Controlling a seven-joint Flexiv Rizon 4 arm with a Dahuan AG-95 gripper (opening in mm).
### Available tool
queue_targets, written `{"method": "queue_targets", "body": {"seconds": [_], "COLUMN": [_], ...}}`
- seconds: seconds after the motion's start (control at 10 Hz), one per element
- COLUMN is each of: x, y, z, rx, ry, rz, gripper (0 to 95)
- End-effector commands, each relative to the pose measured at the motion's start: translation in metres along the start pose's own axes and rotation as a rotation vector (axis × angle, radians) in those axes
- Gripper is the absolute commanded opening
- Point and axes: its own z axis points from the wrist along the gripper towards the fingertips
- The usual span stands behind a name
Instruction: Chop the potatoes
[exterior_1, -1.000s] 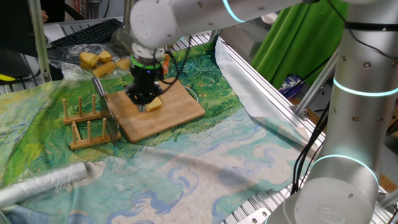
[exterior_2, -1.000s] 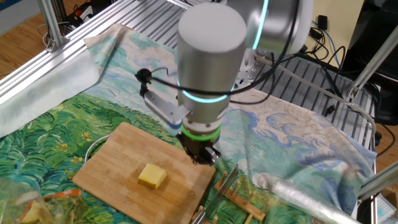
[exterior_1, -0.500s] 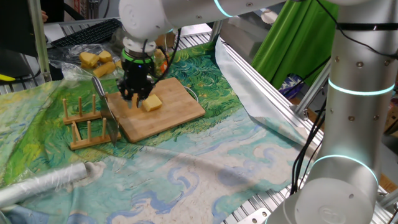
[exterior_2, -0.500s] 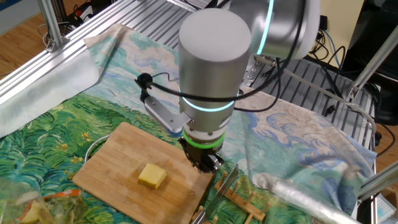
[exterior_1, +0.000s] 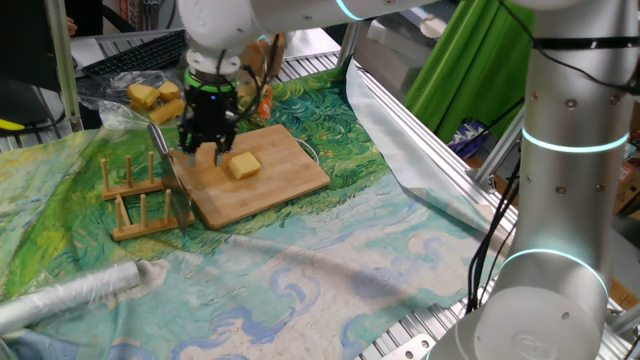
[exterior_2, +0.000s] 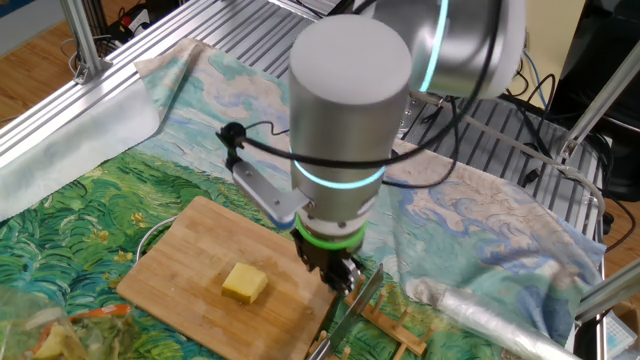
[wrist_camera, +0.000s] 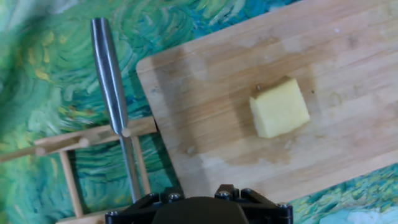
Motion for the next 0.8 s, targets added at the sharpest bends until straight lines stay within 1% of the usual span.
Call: {"method": "queue_targets", "body": {"seconds": [0.1,0.2,0.3,0.4,0.5,0.7,0.8], "x": [0.000,-0.001,-0.001,-0.001,0.000,0.001,0.001], "y": [0.011,0.015,0.022,0.030,0.033,0.041,0.044], "z": [-0.002,-0.003,-0.003,0.000,0.002,0.010,0.014], "rx": [-0.007,-0.008,-0.015,-0.024,-0.029,-0.059,-0.061], "ry": [0.003,0.004,0.006,0.009,0.011,0.020,0.020], "rz": [0.023,0.028,0.039,0.051,0.058,0.070,0.076], "gripper": [38.0,38.0,38.0,38.0,38.0,38.0,38.0]}}
